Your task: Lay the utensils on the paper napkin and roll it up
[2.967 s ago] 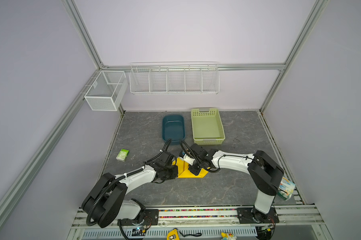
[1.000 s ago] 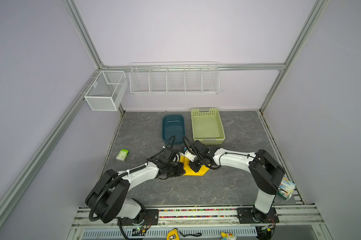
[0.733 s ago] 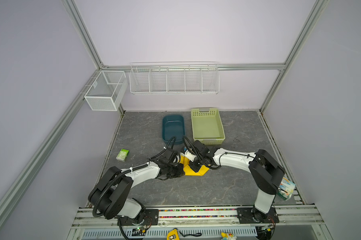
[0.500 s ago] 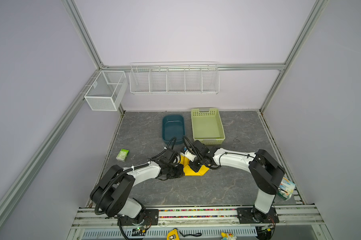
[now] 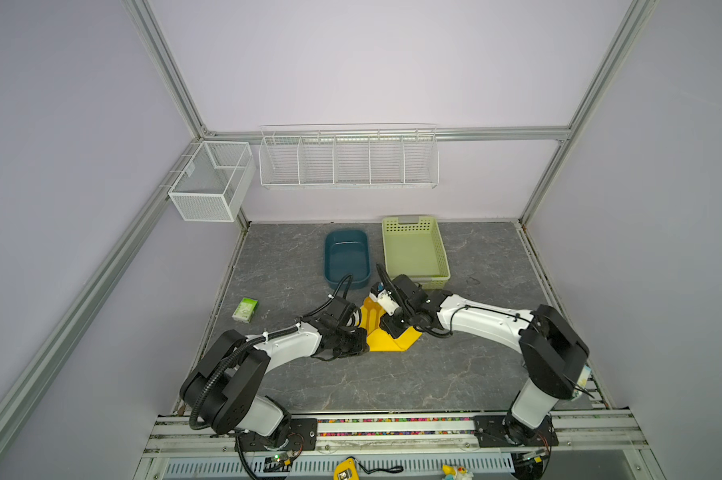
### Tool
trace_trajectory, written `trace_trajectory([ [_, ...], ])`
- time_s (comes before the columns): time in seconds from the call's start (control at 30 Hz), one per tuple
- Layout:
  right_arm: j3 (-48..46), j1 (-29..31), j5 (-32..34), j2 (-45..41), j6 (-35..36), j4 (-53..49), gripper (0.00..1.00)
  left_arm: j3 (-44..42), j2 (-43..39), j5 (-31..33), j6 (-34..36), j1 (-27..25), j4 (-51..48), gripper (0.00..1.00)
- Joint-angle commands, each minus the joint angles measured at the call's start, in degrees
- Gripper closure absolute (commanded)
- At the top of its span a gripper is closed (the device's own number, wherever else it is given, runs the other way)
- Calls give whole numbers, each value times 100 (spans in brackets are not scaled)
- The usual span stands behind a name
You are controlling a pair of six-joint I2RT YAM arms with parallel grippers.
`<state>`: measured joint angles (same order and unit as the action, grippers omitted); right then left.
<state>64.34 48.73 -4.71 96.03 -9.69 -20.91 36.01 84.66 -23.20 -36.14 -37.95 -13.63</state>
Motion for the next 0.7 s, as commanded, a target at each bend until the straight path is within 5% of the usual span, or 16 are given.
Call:
trace_trajectory([
  [0.0, -405, -98, -400, -518, -1198, 163, 78, -48, -33, 107, 81, -28, -51, 100],
  [0.3, -1062, -112, -1719, -158, -2593, 958, 90, -85, -108, 142, 46, -28, -43, 100],
  [0.67, -1090, -172, -1415, 388, -2871, 898, 91, -121, -204, 172, 28, -28, -61, 100],
])
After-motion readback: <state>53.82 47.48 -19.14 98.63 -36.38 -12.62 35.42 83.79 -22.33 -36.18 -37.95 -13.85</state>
